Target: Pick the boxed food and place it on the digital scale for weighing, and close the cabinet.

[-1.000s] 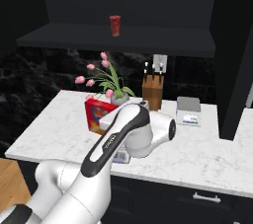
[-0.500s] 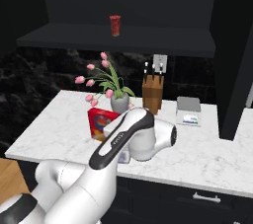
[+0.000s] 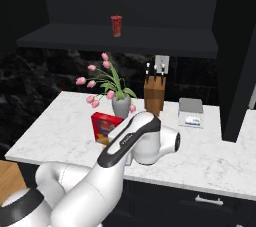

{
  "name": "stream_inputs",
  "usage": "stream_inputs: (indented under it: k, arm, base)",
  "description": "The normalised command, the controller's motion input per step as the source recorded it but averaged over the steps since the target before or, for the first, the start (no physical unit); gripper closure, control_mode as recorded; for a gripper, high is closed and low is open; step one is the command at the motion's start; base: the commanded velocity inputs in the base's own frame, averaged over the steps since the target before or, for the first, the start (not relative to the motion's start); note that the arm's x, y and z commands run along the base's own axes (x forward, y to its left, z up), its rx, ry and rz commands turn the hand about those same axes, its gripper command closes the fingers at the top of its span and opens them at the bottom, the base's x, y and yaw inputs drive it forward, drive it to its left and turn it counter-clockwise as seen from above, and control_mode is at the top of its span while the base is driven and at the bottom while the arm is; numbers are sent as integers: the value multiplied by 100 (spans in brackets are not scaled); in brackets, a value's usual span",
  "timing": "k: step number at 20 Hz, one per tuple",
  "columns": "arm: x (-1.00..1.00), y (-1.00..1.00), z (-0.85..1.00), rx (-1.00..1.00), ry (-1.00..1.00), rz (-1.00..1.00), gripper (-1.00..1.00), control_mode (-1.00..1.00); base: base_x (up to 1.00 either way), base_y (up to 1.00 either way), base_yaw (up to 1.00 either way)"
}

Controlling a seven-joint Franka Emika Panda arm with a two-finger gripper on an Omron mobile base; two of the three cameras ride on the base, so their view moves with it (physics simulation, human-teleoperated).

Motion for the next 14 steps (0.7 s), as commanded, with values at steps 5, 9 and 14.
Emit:
stream_inputs:
  k: [5,9,14]
  arm:
    - [37,0,0,0,0,2,100,-100]
    - [25,-6,-11,0,0,2,100,-100]
    - [2,-25,-24,0,0,4,100,-100]
  base:
    - [0,0,0]
    - [0,0,0]
    - [0,0,0]
